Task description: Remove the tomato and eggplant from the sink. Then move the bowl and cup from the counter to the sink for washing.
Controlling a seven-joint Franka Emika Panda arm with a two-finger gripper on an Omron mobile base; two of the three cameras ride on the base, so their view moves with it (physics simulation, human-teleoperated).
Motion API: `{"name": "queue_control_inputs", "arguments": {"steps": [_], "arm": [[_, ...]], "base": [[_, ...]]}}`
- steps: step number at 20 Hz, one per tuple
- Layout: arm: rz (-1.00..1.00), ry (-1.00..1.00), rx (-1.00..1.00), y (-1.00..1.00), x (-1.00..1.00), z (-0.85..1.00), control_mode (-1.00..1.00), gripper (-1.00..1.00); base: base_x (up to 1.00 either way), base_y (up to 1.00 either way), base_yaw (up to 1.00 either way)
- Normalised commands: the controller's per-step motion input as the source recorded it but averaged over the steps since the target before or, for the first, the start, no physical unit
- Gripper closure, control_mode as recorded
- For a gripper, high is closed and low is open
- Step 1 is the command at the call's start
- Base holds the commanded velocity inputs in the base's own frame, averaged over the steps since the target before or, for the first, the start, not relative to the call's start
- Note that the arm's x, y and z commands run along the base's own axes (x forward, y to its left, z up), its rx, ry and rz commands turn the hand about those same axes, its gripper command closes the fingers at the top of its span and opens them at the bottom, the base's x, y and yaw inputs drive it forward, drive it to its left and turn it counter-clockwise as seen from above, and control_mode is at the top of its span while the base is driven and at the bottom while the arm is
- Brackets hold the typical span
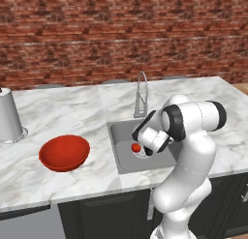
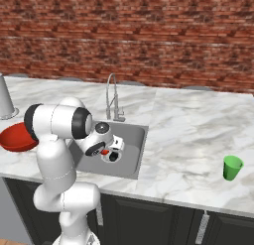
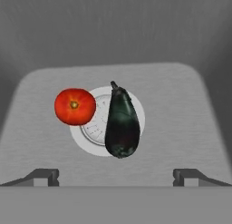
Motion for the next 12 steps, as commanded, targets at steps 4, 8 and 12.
{"name": "queue_control_inputs", "arguments": {"steps": [4, 8, 12], "arm": [[0.00, 0.00, 0.00, -0.04, 0.00, -0.16, -1.00, -1.00], [0.00, 0.00, 0.00, -0.03, 0.00, -0.15, -1.00, -1.00], [0.00, 0.00, 0.00, 0.00, 0.00, -0.19, -1.00, -1.00]], "base": [[0.00, 0.00, 0.00], [0.00, 0.00, 0.00], [0.00, 0.00, 0.00]]}}
